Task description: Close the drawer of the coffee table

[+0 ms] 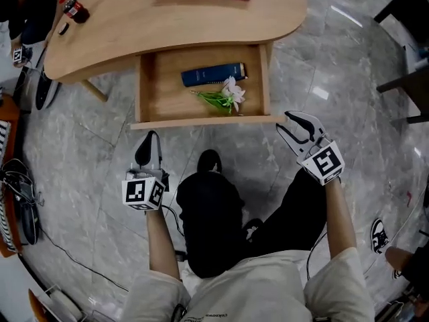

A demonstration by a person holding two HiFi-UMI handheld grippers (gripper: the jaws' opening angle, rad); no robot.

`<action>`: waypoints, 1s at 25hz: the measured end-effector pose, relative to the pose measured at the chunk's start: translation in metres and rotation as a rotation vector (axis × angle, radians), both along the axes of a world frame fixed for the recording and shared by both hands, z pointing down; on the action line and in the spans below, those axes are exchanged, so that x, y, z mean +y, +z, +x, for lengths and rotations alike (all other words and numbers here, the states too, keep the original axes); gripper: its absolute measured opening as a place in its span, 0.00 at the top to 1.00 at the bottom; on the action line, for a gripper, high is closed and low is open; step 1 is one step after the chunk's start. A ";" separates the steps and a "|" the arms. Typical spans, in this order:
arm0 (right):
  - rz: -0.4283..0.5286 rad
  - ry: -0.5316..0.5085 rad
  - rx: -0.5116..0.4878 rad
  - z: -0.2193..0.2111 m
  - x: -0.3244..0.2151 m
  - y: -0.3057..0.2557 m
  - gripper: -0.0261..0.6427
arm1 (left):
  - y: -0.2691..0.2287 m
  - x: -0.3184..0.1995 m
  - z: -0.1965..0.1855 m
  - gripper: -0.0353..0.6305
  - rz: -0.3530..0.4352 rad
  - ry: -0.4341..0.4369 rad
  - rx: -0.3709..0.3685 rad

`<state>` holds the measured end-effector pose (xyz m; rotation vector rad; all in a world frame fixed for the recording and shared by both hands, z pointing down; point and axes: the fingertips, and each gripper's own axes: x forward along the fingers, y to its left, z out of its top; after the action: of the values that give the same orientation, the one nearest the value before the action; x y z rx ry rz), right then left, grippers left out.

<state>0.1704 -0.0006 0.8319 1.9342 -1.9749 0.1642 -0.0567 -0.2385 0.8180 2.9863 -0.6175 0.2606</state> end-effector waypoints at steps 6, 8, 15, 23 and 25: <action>0.028 -0.009 -0.080 -0.002 -0.004 0.009 0.75 | 0.001 -0.003 0.008 0.93 -0.008 0.040 -0.014; 0.030 -0.012 -0.104 0.000 -0.003 0.008 0.75 | 0.002 -0.003 0.010 0.93 -0.033 0.050 0.004; 0.035 -0.051 -0.145 -0.006 -0.003 0.001 0.76 | -0.006 -0.005 0.009 0.93 -0.073 0.042 0.020; 0.119 -0.061 -0.172 -0.006 -0.006 -0.023 0.77 | -0.031 -0.015 0.014 0.93 -0.050 0.047 0.082; 0.133 -0.053 -0.164 -0.004 -0.007 -0.025 0.77 | -0.034 -0.016 0.017 0.93 -0.034 0.054 0.071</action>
<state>0.1664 -0.0072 0.8072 2.0045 -2.1914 0.1877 -0.0400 -0.2545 0.7843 2.9678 -0.5203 0.1656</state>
